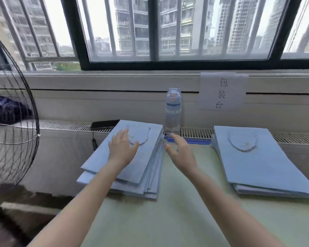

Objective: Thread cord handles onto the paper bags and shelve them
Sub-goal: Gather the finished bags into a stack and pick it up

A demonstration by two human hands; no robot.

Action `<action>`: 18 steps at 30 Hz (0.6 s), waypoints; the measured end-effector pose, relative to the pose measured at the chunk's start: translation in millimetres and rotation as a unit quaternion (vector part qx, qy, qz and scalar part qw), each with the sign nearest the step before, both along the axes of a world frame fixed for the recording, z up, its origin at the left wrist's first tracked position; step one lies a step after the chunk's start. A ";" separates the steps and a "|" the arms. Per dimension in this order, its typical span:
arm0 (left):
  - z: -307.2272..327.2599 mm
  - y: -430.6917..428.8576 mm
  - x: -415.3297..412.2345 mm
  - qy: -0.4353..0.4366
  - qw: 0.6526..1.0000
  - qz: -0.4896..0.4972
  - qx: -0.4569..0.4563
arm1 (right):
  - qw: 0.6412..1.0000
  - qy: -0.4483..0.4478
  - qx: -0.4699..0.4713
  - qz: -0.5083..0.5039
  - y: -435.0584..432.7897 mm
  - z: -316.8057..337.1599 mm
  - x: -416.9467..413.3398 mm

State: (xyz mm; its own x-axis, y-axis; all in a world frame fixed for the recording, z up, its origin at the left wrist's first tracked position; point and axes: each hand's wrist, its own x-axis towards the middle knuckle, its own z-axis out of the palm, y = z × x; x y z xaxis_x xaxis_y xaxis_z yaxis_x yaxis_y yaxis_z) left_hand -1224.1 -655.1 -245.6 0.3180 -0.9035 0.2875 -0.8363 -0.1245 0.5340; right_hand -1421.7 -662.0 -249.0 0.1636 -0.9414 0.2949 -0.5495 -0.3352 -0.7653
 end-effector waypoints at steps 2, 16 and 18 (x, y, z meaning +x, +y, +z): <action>-10.3 3.0 37.1 -0.030 0.995 0.062 0.073 | 0.998 0.017 0.050 0.025 4.5 -5.9 27.2; -42.0 38.3 71.1 0.117 0.972 0.194 -0.053 | 0.975 -0.131 0.177 0.018 4.5 -42.9 48.4; -41.0 38.6 71.4 0.113 0.974 0.188 -0.064 | 0.968 -0.154 0.197 0.022 6.4 -41.9 44.3</action>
